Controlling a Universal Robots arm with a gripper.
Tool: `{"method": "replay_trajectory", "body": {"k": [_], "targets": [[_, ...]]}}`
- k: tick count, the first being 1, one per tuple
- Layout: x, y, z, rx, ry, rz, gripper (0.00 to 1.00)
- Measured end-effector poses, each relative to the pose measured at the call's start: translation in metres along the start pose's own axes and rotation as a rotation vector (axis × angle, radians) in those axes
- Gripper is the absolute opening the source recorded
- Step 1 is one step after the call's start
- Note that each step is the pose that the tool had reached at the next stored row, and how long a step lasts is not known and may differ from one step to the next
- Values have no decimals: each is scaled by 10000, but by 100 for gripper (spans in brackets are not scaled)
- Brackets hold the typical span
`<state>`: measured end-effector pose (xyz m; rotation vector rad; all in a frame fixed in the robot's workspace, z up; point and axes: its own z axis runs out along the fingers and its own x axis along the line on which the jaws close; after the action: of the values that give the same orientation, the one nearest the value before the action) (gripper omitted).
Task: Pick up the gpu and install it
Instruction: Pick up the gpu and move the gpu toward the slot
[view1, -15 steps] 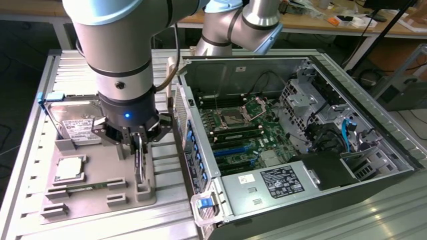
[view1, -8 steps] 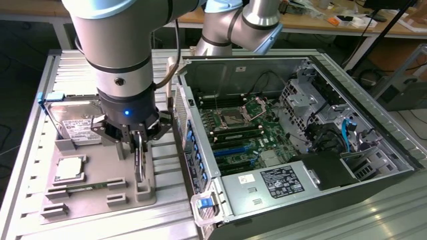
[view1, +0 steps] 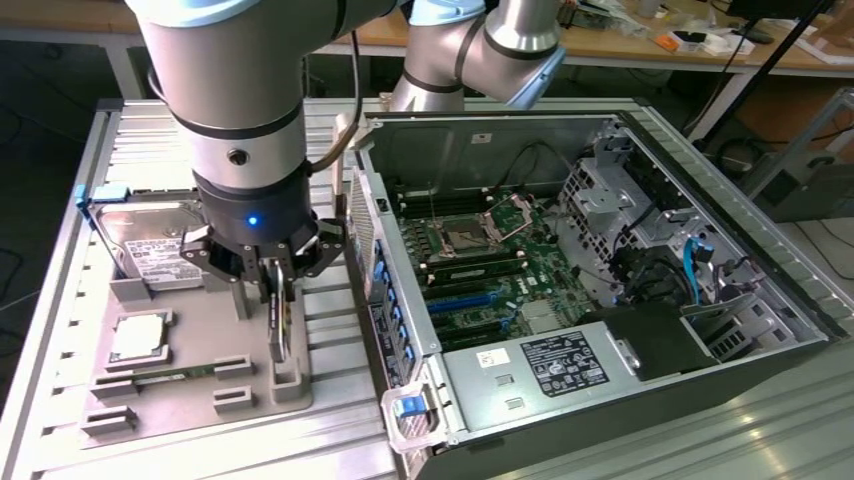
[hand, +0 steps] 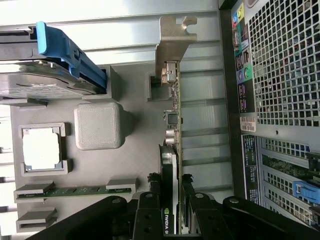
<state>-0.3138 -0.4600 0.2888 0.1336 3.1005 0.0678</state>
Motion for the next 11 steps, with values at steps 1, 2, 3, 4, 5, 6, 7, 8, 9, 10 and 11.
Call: {"method": "replay_trajectory", "body": {"k": [1,2,3,4,5,6,7,8,9,10,11], "targets": [[0,0,-6,0,0,0,27],[-1,1,-14,1,0,0,27],[-1,1,-21,0,0,0,27],[-1,1,-27,0,0,0,27],[-1,2,-33,0,1,0,27],[-2,2,-39,-1,0,0,27],[-2,2,-46,0,0,0,27],[-2,2,-52,0,1,0,27],[-2,3,-58,-1,1,0,27],[-2,3,-64,0,1,0,27],[-3,3,-71,0,2,0,27]]}}
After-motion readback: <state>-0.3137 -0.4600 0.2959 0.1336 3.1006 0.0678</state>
